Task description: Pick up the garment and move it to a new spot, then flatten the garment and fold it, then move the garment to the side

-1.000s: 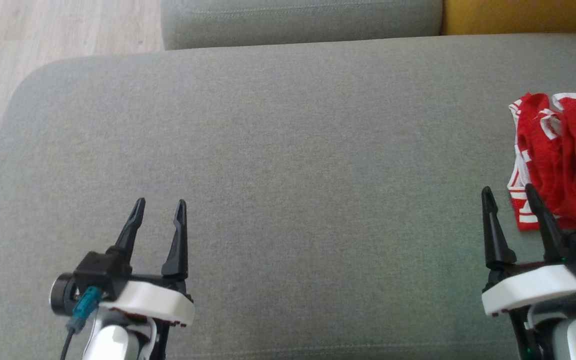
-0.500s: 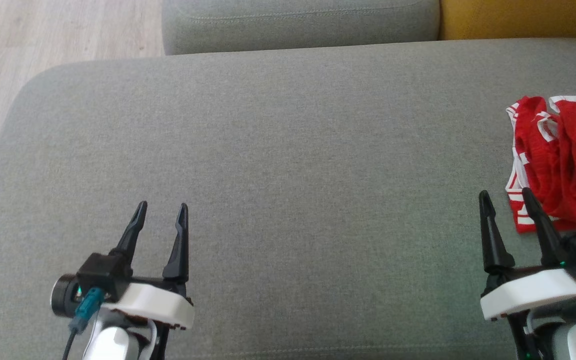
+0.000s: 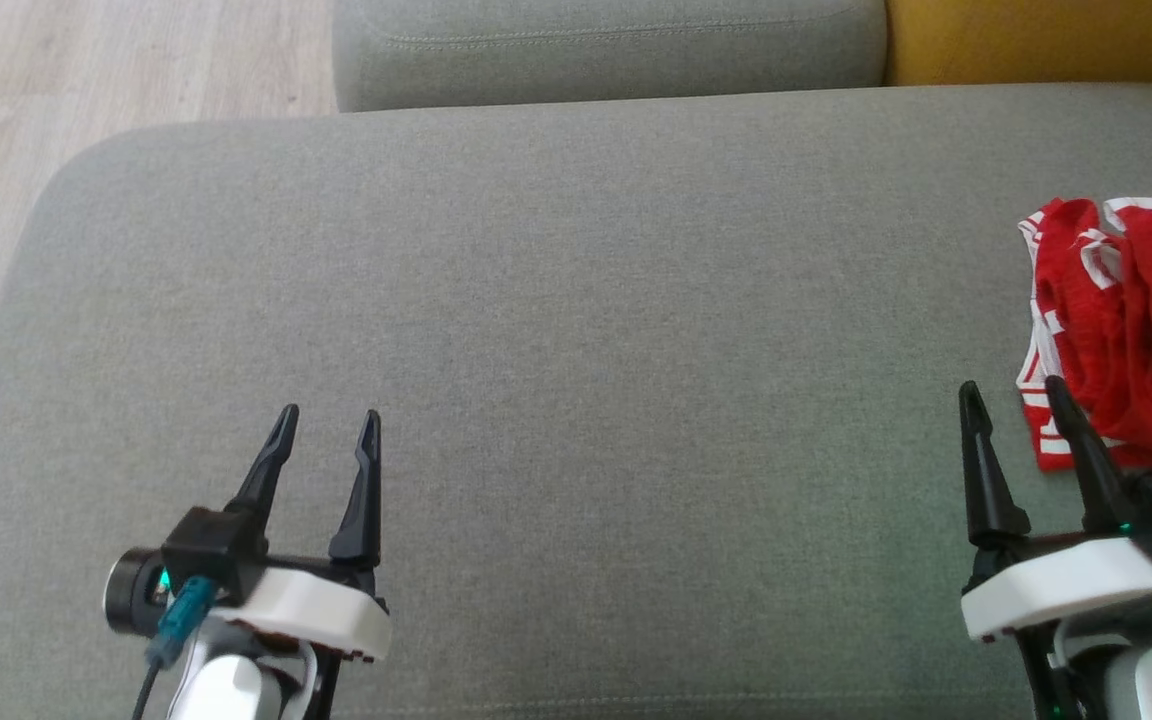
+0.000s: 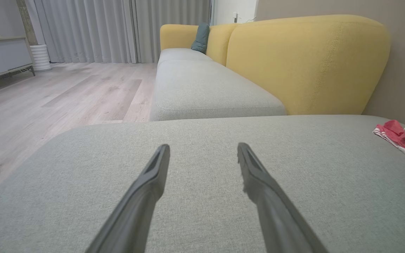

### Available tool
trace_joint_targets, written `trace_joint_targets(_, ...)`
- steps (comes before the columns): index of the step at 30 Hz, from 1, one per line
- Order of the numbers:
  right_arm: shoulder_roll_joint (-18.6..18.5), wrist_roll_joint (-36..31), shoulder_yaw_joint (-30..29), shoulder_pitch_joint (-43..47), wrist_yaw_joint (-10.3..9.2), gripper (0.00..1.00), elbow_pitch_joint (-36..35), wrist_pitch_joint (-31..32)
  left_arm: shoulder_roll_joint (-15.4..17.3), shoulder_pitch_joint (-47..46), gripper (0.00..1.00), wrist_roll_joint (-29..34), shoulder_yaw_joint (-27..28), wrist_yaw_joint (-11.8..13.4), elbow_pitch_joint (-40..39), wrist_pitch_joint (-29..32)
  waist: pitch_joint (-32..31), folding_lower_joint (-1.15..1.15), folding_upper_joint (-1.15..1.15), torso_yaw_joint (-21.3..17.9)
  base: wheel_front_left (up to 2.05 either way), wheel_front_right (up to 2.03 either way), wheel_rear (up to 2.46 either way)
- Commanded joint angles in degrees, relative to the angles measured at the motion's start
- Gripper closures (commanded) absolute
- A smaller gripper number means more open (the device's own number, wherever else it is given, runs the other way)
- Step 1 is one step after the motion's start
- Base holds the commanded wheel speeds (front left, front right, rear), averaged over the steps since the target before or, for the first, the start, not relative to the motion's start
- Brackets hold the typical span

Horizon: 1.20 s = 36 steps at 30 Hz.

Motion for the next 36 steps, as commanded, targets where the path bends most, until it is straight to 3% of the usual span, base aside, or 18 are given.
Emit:
trace_joint_targets(1, -0.3, 0.3, 1.2, -1.2, -0.05, 0.0, -1.9, 0.1, 0.9, -1.7, 0.0, 0.3, 1.8, 0.3, -1.6, -0.7, 0.0, 0.0, 0.0, 0.1, 0.0, 0.0, 0.0)
trace_joint_targets(18, -0.3, 0.4, 1.2, -1.2, -0.05, 0.0, -2.8, 0.9, 0.4, -2.7, 0.0, 0.9, 1.3, 0.8, -2.3, -0.7, 0.8, 0.0, 0.0, 1.2, 0.0, 0.0, 0.0)
trace_joint_targets(19, 0.0, 0.4, 0.0, 0.0, 0.0, 1.0, -0.4, 0.9, -0.1, -0.2, 1.0, 0.6, -0.3, 0.5, -0.4, 0.0, 0.8, 0.0, 0.0, 1.1, 0.0, 0.0, 0.0)
trace_joint_targets(23, 0.0, 0.6, 0.4, 0.3, 0.0, 1.0, 3.6, 0.9, -0.4, 1.3, 1.0, 0.3, -0.4, 0.5, 3.2, 0.2, 0.8, 0.0, 0.0, 1.2, 0.0, 0.0, 0.0)
trace_joint_targets(36, -0.5, 9.9, 0.7, -0.8, -0.01, 1.0, 5.2, 0.6, -0.4, 0.7, 1.0, -8.8, 1.2, -0.6, 3.5, 1.9, 0.4, 0.0, 0.0, 0.9, 0.0, 0.0, 0.0)
